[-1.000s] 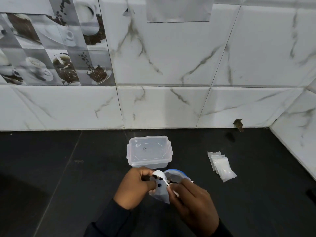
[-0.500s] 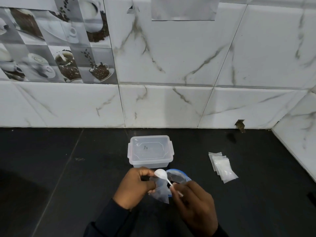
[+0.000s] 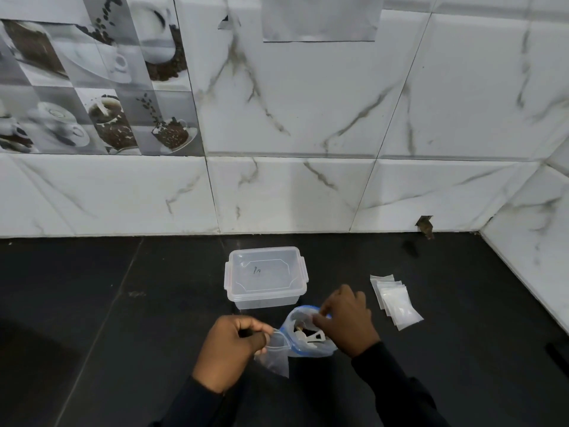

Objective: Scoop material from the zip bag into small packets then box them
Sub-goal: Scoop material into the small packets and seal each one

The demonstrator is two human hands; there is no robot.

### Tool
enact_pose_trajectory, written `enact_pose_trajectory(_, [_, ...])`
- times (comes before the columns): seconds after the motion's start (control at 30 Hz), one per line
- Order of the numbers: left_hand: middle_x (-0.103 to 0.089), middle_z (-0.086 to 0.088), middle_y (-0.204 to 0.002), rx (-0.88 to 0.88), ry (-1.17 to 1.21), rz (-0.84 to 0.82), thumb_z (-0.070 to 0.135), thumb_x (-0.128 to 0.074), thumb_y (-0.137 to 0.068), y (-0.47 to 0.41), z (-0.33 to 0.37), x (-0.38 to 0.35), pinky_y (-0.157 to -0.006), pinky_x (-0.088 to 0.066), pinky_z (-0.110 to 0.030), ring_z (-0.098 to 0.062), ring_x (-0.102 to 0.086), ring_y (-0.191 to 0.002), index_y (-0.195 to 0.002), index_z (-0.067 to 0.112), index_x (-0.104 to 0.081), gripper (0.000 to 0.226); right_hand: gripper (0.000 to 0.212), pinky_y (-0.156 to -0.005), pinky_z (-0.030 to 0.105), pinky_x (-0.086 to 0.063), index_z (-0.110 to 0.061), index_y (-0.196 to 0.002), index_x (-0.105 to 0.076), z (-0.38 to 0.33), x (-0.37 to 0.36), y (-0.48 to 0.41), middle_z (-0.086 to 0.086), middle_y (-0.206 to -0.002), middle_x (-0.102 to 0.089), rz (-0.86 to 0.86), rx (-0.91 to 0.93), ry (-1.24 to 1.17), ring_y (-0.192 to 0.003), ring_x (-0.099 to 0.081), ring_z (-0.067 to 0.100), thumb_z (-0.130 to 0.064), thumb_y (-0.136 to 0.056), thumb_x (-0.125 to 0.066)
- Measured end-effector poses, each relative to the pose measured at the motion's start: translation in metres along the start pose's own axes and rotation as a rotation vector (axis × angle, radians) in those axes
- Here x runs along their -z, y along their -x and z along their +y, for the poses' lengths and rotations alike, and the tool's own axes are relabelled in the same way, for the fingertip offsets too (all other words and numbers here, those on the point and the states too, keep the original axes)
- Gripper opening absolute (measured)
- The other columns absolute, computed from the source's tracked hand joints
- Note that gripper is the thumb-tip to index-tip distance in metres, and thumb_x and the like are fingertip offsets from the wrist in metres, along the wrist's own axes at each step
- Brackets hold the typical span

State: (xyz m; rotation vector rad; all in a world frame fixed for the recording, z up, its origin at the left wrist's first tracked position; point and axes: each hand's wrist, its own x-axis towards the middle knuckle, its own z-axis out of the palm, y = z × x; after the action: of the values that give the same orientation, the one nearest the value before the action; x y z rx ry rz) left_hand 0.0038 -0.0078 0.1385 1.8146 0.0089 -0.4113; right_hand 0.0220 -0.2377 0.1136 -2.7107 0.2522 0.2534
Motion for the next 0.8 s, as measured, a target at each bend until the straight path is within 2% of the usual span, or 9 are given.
enact_pose_trajectory(0.07, [-0.076, -0.008, -0.074, -0.016, 0.035, 0.044, -0.005, -0.066, -0.083, -0.004, 0.004, 0.002, -0.061, -0.051, -0.02, -0.01, -0.065, -0.062, -0.079, 0.014, -0.08, 0.024, 0.016, -0.084, 0.021, -0.045, -0.028, -0.086, -0.07, -0.014, 0.016, 0.008, -0.011, -0.105, -0.051, 0.094, 0.21, -0.242, -0.103, -0.05, 0.008, -0.044, -0.084, -0.07])
enact_pose_trajectory(0.13, [-0.075, -0.01, -0.07, -0.039, 0.06, 0.092, -0.006, -0.066, -0.082, -0.011, 0.009, 0.005, -0.06, -0.051, -0.02, -0.011, -0.063, -0.059, -0.078, 0.011, -0.08, 0.022, 0.015, -0.072, 0.021, -0.051, -0.028, -0.088, -0.071, -0.03, 0.029, 0.021, -0.012, -0.104, -0.057, 0.045, 0.443, -0.524, -0.097, -0.061, 0.009, -0.042, -0.081, -0.075])
enact_pose_trajectory(0.23, [-0.074, -0.016, -0.07, -0.075, 0.083, 0.127, -0.006, -0.068, -0.081, -0.022, 0.018, 0.008, -0.063, -0.054, -0.026, -0.016, -0.064, -0.062, -0.08, 0.006, -0.079, 0.016, 0.028, -0.074, 0.018, -0.052, -0.032, -0.098, -0.071, -0.047, 0.026, 0.027, -0.017, -0.112, -0.054, -0.12, 0.588, -0.394, -0.099, -0.061, 0.007, -0.05, -0.077, -0.077])
enact_pose_trajectory(0.37, [-0.073, -0.021, -0.078, -0.166, 0.178, 0.114, 0.0, -0.072, -0.082, -0.035, 0.041, 0.012, -0.06, -0.054, -0.023, -0.017, -0.065, -0.062, -0.093, 0.005, -0.075, 0.012, 0.013, -0.068, 0.014, -0.049, -0.021, -0.078, -0.069, -0.048, 0.031, 0.01, -0.011, -0.092, -0.063, 0.07, 0.551, -0.377, -0.077, -0.063, 0.006, -0.031, -0.085, -0.074])
enact_pose_trajectory(0.47, [-0.074, -0.013, -0.083, -0.229, 0.065, 0.022, 0.02, -0.08, -0.079, -0.046, 0.052, 0.018, -0.062, -0.051, -0.019, -0.007, -0.062, -0.063, -0.11, 0.021, -0.071, 0.033, 0.017, -0.061, 0.013, -0.047, -0.02, -0.072, -0.068, -0.046, 0.059, 0.005, -0.008, -0.07, -0.067, 0.123, 0.477, -0.487, -0.063, -0.062, 0.002, -0.029, -0.083, -0.077])
enact_pose_trajectory(0.53, [-0.076, -0.005, -0.086, -0.269, -0.019, -0.082, 0.021, -0.08, -0.078, -0.05, 0.056, 0.017, -0.064, -0.047, -0.016, -0.001, -0.06, -0.064, -0.103, 0.019, -0.073, 0.026, 0.017, -0.059, 0.011, -0.045, -0.016, -0.071, -0.069, -0.044, 0.074, 0.005, -0.006, -0.064, -0.069, 0.103, 0.476, -0.555, -0.057, -0.061, -0.002, -0.024, -0.084, -0.077])
enact_pose_trajectory(0.6, [-0.076, -0.005, -0.081, -0.307, -0.039, -0.119, 0.015, -0.078, -0.08, -0.053, 0.057, 0.01, -0.07, -0.049, -0.019, -0.006, -0.066, -0.07, -0.084, 0.013, -0.075, 0.005, 0.016, -0.061, 0.02, -0.052, -0.011, -0.073, -0.07, -0.038, 0.083, 0.005, 0.001, -0.065, -0.071, 0.077, 0.474, -0.615, -0.057, -0.065, 0.005, -0.019, -0.083, -0.078])
enact_pose_trajectory(0.73, [-0.075, -0.017, -0.079, -0.362, 0.005, -0.089, 0.007, -0.073, -0.084, -0.056, 0.065, -0.011, -0.072, -0.054, -0.022, -0.016, -0.07, -0.073, -0.079, -0.001, -0.072, 0.009, 0.01, -0.053, 0.032, -0.054, -0.002, -0.087, -0.065, -0.016, 0.093, 0.005, 0.012, -0.065, -0.07, 0.104, 0.416, -0.867, -0.054, -0.065, 0.021, -0.006, -0.085, -0.074])
enact_pose_trajectory(0.8, [-0.074, -0.012, -0.073, -0.369, 0.029, -0.11, 0.009, -0.072, -0.085, -0.058, 0.071, -0.027, -0.065, -0.053, -0.021, -0.013, -0.067, -0.066, -0.08, -0.002, -0.071, 0.012, 0.016, -0.05, 0.031, -0.051, -0.002, -0.099, -0.064, -0.004, 0.095, 0.008, 0.013, -0.066, -0.069, 0.199, 0.346, -0.978, -0.053, -0.063, 0.022, -0.006, -0.087, -0.072])
